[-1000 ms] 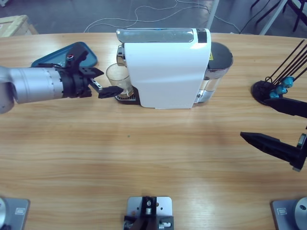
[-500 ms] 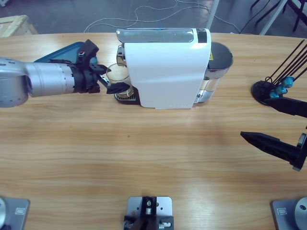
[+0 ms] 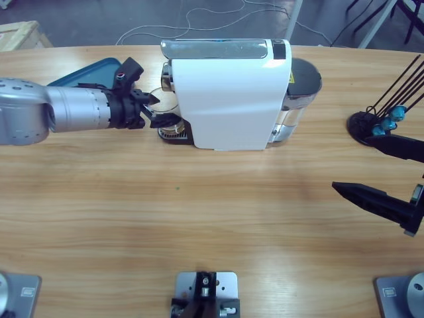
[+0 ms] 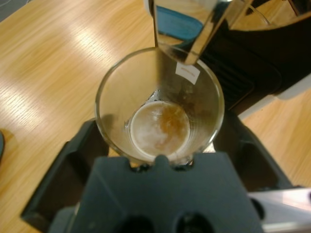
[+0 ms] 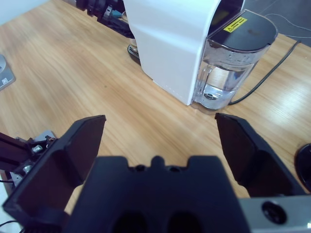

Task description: Pour coffee

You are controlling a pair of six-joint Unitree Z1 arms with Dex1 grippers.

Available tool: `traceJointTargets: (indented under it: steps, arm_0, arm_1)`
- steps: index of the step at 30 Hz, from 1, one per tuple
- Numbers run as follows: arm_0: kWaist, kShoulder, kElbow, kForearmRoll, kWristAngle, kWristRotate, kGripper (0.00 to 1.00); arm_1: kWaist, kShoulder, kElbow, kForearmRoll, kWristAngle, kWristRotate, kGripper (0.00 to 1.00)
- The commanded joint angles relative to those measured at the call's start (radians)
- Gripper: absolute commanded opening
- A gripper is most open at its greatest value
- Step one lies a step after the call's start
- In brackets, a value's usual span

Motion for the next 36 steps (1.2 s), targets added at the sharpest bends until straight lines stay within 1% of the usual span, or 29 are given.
traceJointTargets:
  steps: [1, 2, 3, 4, 7, 9, 13, 16, 20, 23, 26, 27, 29, 33, 36]
  arm_0:
    - [0.010, 0.057, -0.019, -0.029, -0.010, 0.024, 0.722]
    - [0.010, 0.059, -0.018, -0.030, -0.012, 0.024, 0.644]
    - [0.010, 0.060, -0.017, -0.031, -0.014, 0.025, 0.540]
    - [0.010, 0.060, -0.017, -0.032, -0.015, 0.025, 0.475]
    - [0.011, 0.060, -0.016, -0.032, -0.016, 0.030, 0.462]
    - [0.011, 0.060, -0.013, -0.032, -0.016, 0.033, 0.349]
    - [0.010, 0.056, -0.006, -0.032, -0.016, 0.035, 0.347]
    - [0.011, 0.032, 0.026, -0.033, 0.004, 0.029, 0.347]
    - [0.023, -0.061, 0.109, -0.041, 0.055, 0.010, 0.347]
    - [0.053, -0.141, 0.161, -0.040, 0.077, 0.007, 0.347]
    - [0.124, -0.249, 0.186, -0.024, 0.103, -0.011, 0.352]
    - [0.168, -0.283, 0.185, -0.016, 0.110, -0.024, 0.362]
    - [0.249, -0.299, 0.181, -0.013, 0.128, -0.057, 0.375]
    - [0.417, -0.246, 0.165, -0.029, 0.130, -0.185, 0.379]
    - [0.482, -0.166, 0.145, -0.036, 0.132, -0.223, 0.379]
  arm_1:
    - [0.006, -0.002, 0.022, 0.015, -0.016, 0.004, 1.000]
    - [0.006, -0.002, 0.021, 0.015, -0.016, 0.004, 1.000]
    - [0.006, -0.002, 0.021, 0.015, -0.016, 0.004, 1.000]
    - [0.006, -0.002, 0.021, 0.015, -0.016, 0.004, 1.000]
    - [0.006, -0.001, 0.020, 0.015, -0.018, 0.004, 1.000]
    - [0.006, -0.001, 0.020, 0.015, -0.018, 0.004, 1.000]
    - [0.006, -0.001, 0.020, 0.015, -0.019, 0.004, 1.000]
    - [0.006, 0.000, 0.020, 0.015, -0.021, 0.004, 1.000]
    - [0.006, -0.002, 0.020, 0.015, -0.023, 0.004, 1.000]
    - [0.006, -0.007, 0.020, 0.015, -0.028, 0.006, 1.000]
    - [0.006, -0.013, 0.021, 0.015, -0.028, 0.007, 1.000]
    - [0.006, -0.014, 0.022, 0.015, -0.028, 0.007, 1.000]
    - [0.006, -0.016, 0.022, 0.015, -0.028, 0.007, 1.000]
    - [0.006, -0.029, 0.025, 0.015, -0.028, 0.007, 1.000]
    - [0.006, -0.036, 0.027, 0.015, -0.028, 0.007, 1.000]
